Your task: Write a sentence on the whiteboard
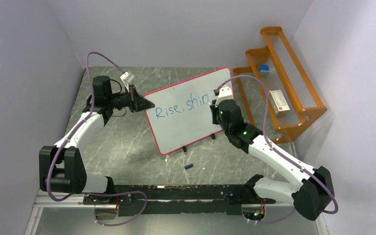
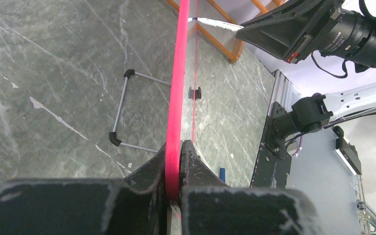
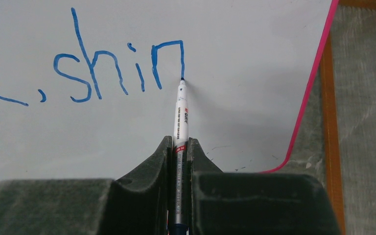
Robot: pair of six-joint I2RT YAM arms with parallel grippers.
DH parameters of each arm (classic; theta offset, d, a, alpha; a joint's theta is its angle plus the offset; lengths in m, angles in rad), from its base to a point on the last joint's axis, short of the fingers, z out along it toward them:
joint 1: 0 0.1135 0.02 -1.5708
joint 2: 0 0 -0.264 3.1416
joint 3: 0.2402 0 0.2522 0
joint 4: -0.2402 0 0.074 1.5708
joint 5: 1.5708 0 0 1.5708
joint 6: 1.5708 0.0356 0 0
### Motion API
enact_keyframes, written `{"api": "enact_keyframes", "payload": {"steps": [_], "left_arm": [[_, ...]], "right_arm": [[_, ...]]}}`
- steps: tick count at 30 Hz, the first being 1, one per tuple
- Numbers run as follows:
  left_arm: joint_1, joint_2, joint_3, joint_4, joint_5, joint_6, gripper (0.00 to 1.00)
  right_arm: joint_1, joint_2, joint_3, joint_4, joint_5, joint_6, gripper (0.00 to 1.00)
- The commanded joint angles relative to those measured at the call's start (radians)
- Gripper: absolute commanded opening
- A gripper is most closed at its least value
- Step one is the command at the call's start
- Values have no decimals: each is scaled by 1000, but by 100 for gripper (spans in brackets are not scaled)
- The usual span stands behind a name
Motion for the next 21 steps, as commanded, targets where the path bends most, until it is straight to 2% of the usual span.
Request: {"api": "enact_keyframes", "payload": {"steps": [1, 13, 21], "left_arm": [[-25, 31, -22, -95, -101, 116, 5], [-25, 30, -20, -100, -103, 120, 5], [-25, 30, -20, -102, -102, 121, 5]], "right_arm": [[-8, -18, -20, -30, -9, 10, 0], [-9, -74, 10, -13, 25, -14, 0], [-25, -36, 32, 17, 13, -27, 0]]}}
